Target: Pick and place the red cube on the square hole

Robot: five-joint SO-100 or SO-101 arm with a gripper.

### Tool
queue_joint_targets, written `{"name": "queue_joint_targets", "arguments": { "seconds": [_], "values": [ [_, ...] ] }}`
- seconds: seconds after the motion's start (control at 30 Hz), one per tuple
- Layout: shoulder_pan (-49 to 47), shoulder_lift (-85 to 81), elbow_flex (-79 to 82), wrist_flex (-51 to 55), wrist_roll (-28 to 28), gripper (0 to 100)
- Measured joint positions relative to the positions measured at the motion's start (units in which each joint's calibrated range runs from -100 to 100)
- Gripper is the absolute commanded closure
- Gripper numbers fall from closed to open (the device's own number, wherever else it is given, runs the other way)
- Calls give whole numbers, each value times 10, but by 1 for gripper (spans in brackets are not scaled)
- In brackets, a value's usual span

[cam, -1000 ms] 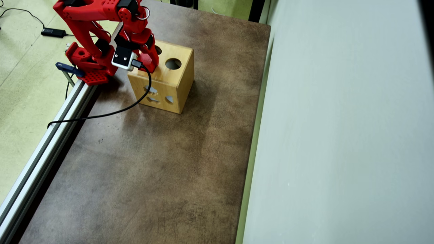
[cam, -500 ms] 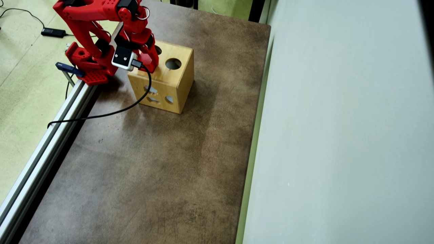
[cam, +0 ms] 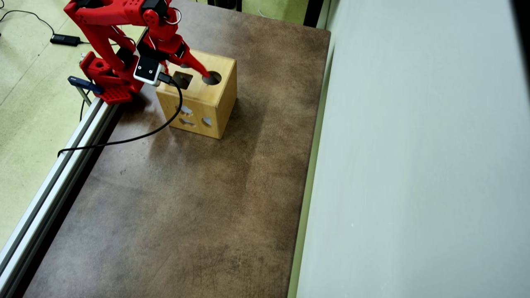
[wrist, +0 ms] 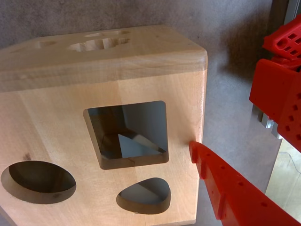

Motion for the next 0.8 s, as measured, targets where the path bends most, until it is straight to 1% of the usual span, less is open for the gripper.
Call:
{"name": "queue_joint_targets", "arguments": {
  "seconds": [0.5, 0.63, 0.8],
  "values": [
    [0, 0, 0, 0, 0, 2],
    [0, -72, 1, 0, 0, 2],
    [0, -225, 1, 0, 0, 2]
  ]
}}
